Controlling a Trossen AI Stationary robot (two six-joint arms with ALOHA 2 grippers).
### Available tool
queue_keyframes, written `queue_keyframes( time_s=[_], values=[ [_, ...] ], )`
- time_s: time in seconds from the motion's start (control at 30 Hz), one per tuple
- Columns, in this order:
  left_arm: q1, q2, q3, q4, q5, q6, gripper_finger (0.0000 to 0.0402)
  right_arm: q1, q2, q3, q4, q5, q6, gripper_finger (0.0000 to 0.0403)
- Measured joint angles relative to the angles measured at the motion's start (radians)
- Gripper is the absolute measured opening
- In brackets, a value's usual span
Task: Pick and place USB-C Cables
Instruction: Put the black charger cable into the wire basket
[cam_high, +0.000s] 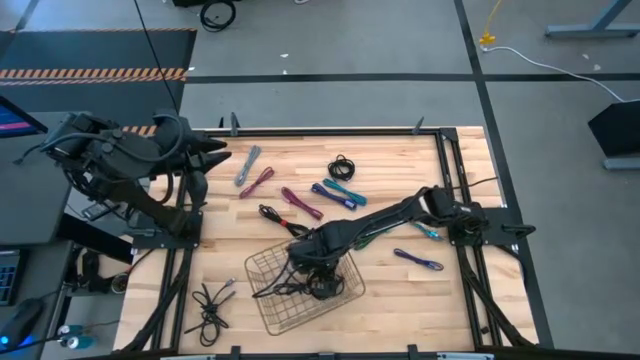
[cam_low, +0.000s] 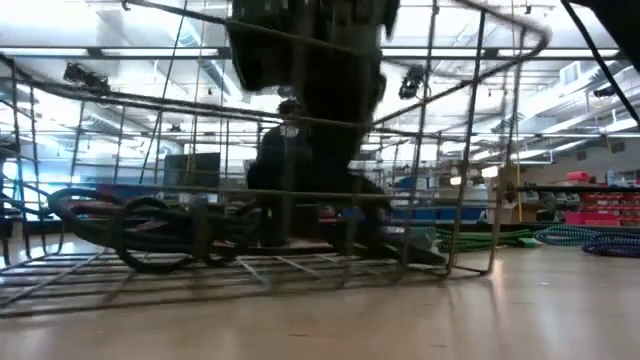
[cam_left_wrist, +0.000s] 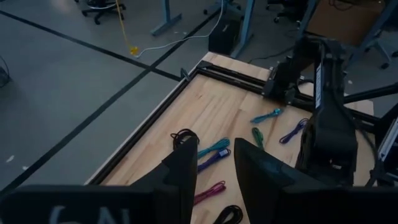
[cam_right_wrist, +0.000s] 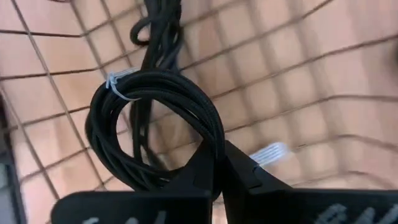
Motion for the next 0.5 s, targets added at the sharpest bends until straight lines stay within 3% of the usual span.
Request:
queue_keyframes(
  time_s=[0.5],
  values=[
    [0.000, 0.000, 0.000, -0.004, 0.000, 0.000, 0.0112, 0.023, 0.027, -0.001, -0.040, 0.022, -0.013, 0.0012]
  ],
)
